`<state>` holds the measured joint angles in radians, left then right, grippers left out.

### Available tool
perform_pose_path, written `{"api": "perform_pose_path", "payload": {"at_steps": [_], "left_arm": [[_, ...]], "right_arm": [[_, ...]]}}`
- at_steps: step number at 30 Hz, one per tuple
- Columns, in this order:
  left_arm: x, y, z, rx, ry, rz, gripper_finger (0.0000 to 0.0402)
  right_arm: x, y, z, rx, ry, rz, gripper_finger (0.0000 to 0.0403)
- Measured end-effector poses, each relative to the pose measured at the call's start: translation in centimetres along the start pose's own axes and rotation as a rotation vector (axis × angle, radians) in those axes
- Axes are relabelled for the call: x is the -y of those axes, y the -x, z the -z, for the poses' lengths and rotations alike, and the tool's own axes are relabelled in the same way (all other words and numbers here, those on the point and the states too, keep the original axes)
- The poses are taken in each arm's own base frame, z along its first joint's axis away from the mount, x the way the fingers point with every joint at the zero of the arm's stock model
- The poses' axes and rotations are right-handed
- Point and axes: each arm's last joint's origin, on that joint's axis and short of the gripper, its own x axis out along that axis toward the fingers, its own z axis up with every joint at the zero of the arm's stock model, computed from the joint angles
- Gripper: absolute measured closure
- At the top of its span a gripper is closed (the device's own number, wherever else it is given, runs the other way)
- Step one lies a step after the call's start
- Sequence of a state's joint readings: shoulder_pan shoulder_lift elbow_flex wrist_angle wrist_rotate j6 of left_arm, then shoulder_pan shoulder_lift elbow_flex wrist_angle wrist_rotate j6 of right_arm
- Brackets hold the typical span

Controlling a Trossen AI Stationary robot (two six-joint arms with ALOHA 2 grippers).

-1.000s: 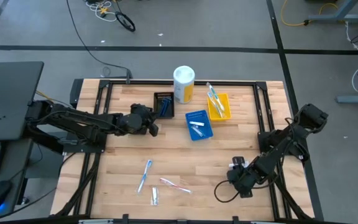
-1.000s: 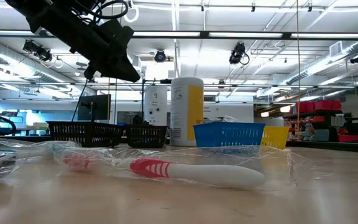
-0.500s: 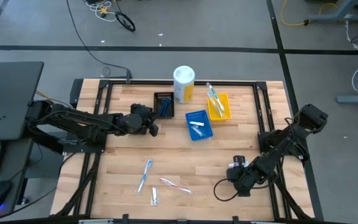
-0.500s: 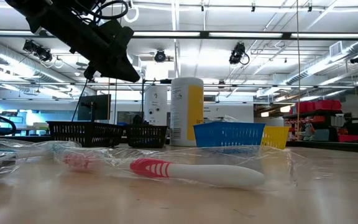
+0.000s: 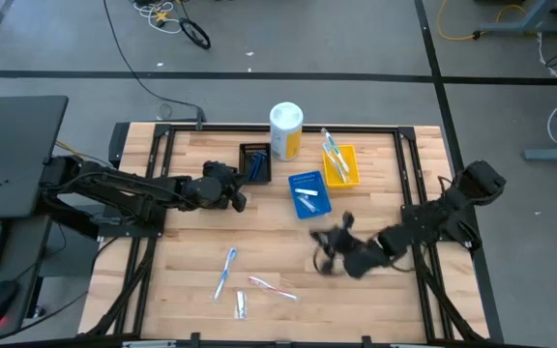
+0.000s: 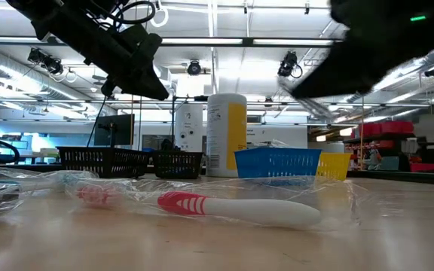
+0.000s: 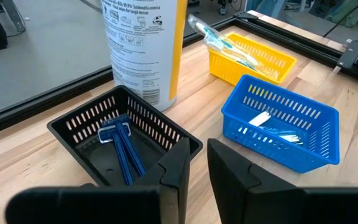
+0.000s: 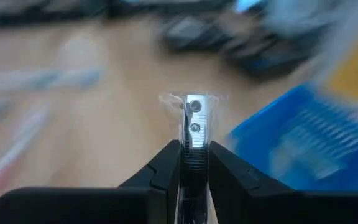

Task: Pick & Place Travel size toiletries
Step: Put the silver nail cutter into the blue bin, then put the orange toothbrush into the yellow bin

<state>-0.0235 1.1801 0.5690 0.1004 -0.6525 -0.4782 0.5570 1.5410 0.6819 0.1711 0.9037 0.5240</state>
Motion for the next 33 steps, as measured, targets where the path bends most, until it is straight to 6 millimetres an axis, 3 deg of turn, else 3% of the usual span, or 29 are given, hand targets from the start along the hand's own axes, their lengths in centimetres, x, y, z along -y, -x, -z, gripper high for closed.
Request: {"api": "perform_pose_path", "payload": {"at_steps": [5,9,15,21,33], "left_arm": [[0.0,0.0,0.0,-0.004,0.006,0.001,0.0339],[0.0,0.0,0.0,-0.004,0.011,0.001,0.0339],[0.0,0.0,0.0,-0.005,0.011,0.001,0.0339],[0.0,0.0,0.1,-0.007,0.010,0.001,0.0339],[0.0,0.0,0.1,-0.007,0.009,-0.001,0.0339]], "right_arm": [[4.0,-4.2,-2.9,0.119,-0.151,0.243,0.0325],[7.5,-7.0,-3.8,0.057,-0.191,0.243,0.0325],[11.4,-9.5,-3.5,-0.078,-0.143,0.224,0.0324],[12.7,-10.3,-3.4,-0.114,-0.183,0.192,0.0312],[12.9,-10.1,-2.6,-0.195,-0.165,0.199,0.0278]]}}
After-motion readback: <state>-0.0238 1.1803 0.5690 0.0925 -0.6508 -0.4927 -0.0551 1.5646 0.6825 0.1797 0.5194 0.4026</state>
